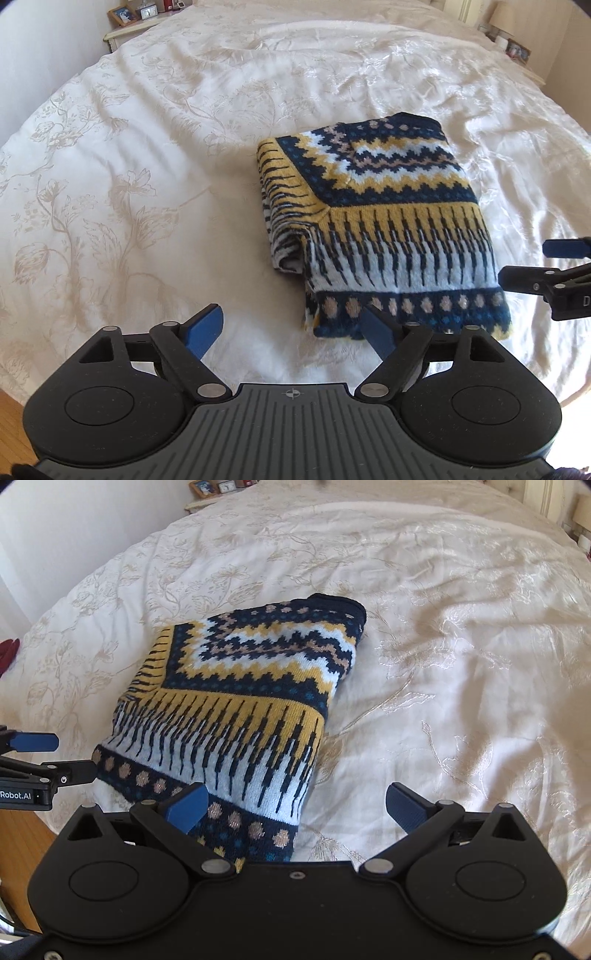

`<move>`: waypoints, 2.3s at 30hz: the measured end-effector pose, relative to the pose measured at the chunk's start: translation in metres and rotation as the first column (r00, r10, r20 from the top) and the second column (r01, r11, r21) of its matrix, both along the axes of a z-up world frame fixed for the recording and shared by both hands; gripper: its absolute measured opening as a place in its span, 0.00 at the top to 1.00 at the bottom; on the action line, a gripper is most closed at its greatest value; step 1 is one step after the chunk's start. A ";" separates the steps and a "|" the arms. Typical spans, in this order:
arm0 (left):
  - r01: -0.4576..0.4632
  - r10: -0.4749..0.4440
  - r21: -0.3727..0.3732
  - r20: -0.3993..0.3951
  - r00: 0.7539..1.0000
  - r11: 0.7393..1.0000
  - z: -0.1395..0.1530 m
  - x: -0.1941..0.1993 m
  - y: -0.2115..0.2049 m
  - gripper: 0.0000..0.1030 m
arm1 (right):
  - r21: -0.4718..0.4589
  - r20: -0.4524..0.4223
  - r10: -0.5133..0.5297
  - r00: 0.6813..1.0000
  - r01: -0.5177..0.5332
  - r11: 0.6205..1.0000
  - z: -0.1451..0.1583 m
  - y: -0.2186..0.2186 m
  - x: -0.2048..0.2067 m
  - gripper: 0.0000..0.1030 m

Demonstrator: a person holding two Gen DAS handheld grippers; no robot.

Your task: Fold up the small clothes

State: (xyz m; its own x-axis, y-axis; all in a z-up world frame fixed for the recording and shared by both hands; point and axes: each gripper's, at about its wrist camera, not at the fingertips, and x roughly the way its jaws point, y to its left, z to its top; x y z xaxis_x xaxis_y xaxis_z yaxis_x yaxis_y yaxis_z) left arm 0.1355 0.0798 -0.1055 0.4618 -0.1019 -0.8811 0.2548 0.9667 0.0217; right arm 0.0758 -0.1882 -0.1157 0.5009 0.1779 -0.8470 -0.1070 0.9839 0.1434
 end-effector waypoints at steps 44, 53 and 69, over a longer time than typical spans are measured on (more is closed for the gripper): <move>-0.057 0.053 0.061 0.072 0.996 0.997 0.055 -0.038 -0.044 0.07 | 0.022 0.098 -0.006 0.995 0.004 1.000 0.053 0.007 -0.035 0.01; -0.098 0.096 0.041 0.059 0.994 0.994 0.056 -0.036 -0.040 0.07 | -0.005 0.123 -0.021 0.992 0.022 1.000 0.060 0.005 -0.032 0.01; -0.135 0.132 0.051 0.053 0.990 0.989 0.053 -0.033 -0.038 0.07 | 0.012 0.066 -0.073 0.995 0.073 0.997 0.047 -0.009 -0.034 0.01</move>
State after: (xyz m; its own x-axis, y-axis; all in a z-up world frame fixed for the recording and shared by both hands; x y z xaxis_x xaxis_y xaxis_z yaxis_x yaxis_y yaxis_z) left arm 0.1029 0.0419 -0.0529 0.5108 0.0113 -0.8596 0.1205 0.9891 0.0846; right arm 0.0420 -0.1971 -0.0692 0.5678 0.1470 -0.8099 -0.0446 0.9880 0.1480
